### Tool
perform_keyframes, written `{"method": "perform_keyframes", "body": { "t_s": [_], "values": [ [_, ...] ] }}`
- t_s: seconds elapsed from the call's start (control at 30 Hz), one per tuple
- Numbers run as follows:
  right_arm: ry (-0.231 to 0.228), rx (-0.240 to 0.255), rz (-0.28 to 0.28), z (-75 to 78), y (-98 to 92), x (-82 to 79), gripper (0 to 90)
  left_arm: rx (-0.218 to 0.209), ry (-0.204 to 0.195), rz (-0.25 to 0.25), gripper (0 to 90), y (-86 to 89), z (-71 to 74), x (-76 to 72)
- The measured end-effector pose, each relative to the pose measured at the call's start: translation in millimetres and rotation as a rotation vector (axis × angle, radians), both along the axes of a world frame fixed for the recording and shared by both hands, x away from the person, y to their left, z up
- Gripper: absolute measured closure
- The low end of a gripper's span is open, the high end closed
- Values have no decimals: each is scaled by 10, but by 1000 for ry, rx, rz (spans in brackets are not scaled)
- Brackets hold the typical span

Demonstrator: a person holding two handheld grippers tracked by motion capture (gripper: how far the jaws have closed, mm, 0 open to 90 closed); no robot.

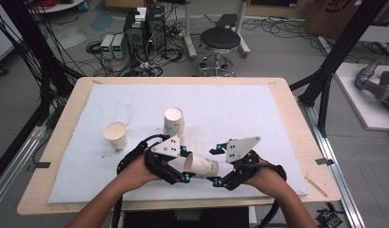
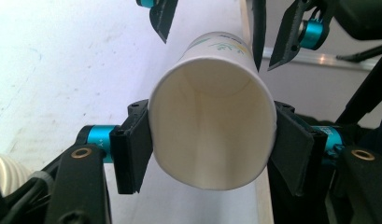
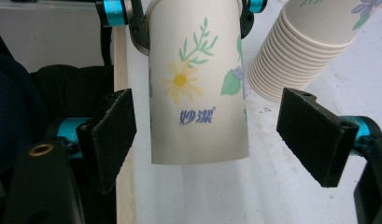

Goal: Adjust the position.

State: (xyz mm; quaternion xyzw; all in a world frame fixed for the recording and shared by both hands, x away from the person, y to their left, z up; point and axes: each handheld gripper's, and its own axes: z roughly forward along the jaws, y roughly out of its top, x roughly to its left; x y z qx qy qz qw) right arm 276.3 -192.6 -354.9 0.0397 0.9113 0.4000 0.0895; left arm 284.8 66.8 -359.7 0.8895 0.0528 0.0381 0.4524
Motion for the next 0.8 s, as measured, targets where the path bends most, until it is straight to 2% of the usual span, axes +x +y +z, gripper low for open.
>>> {"method": "perform_keyframes", "body": {
  "t_s": [0.3,0.47,0.57,0.8],
  "values": [
    [0,-48,14,10,73,26,203,91,7,11,359,-17,60,25],
    [0,-72,19,-9,104,37,203,130,14,-3,361,-53,112,40],
    [-2,-80,22,-13,119,42,202,168,10,-8,361,-88,148,44],
    [7,-93,28,-14,146,48,206,217,4,-19,361,-147,191,54]
  ]
}}
